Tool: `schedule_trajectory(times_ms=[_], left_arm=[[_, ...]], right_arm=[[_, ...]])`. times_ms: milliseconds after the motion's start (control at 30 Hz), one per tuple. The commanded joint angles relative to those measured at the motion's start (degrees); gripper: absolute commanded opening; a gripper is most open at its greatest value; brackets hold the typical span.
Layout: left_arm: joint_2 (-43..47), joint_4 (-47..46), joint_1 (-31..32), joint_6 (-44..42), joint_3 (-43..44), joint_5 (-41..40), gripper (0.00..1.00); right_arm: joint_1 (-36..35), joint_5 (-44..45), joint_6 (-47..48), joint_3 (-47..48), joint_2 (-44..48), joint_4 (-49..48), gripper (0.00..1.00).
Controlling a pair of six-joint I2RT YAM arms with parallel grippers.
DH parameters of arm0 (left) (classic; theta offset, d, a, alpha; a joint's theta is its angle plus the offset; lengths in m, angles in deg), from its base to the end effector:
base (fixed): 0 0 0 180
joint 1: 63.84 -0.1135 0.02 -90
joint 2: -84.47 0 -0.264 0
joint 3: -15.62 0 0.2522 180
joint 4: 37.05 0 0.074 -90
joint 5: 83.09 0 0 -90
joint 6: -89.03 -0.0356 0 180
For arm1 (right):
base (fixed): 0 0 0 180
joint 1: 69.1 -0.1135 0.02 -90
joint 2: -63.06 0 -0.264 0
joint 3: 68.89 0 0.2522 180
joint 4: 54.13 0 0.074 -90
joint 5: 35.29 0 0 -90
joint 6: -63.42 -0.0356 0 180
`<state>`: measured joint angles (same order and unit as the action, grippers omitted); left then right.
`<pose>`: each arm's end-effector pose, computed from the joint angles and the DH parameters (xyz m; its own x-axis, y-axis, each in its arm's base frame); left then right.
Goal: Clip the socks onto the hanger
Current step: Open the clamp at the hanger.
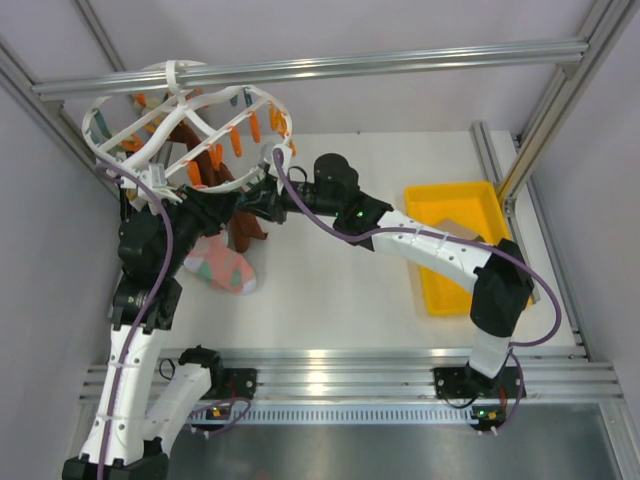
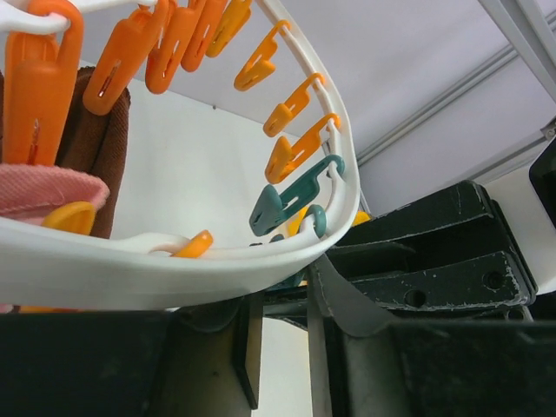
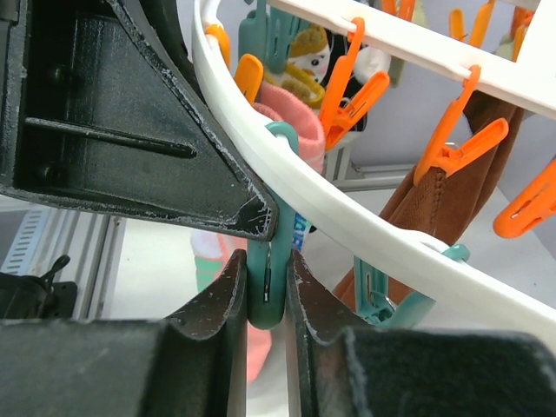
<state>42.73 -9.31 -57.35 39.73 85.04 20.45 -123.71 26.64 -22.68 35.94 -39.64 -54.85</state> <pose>0.1530 -0.0258 0.4063 -0.2241 -0.6126 -0.7580 0.2590 0.7124 -0.6523 0.2385 0.3646 0.3857 0.0962 0.0317 -0.9949 -0.9873 0.1303 -0.0913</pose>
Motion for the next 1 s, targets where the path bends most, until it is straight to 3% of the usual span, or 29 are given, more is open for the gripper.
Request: schedule_trajectory(times_ms=[0, 33, 67, 167, 600, 800, 967], left_arm=[[-1.68, -5.28, -1.3, -0.98, 1.12, -10.29, 0.21], [-1.77, -4.84, -1.21, -1.16, 1.21, -10.46, 0.15], [-1.6, -4.49, -1.29, -1.24, 1.12, -10.64, 0.04], [-1.86, -3.52, -1.3, -1.69, 1.21, -11.08, 0.0], [-2.03, -3.96, -1.3, -1.69, 1.47, -9.41, 0.0], [-2.3, -4.4, -1.3, -1.51, 1.12, -8.88, 0.0], [-2.3, -4.57, -1.3, -1.77, 1.12, -8.62, 0.0]], right_arm=[[-2.17, -3.39, 1.63, 0.78, 2.32, 1.03, 0.08], [-2.08, -3.39, 1.72, 0.87, 2.5, 2.16, 0.18], [-1.99, -3.48, 1.81, 0.78, 3.02, 2.61, 0.39], [-1.29, -3.39, 2.07, -0.1, 4.51, 4.1, 0.56], [9.07, -7.7, 0.57, -10.1, 15.23, 13.24, 0.73], [21.28, -9.71, 5.75, -20.37, 24.64, 27.2, 0.88], [40.08, -12.88, 18.66, -26.11, 31.93, 45.18, 0.92]])
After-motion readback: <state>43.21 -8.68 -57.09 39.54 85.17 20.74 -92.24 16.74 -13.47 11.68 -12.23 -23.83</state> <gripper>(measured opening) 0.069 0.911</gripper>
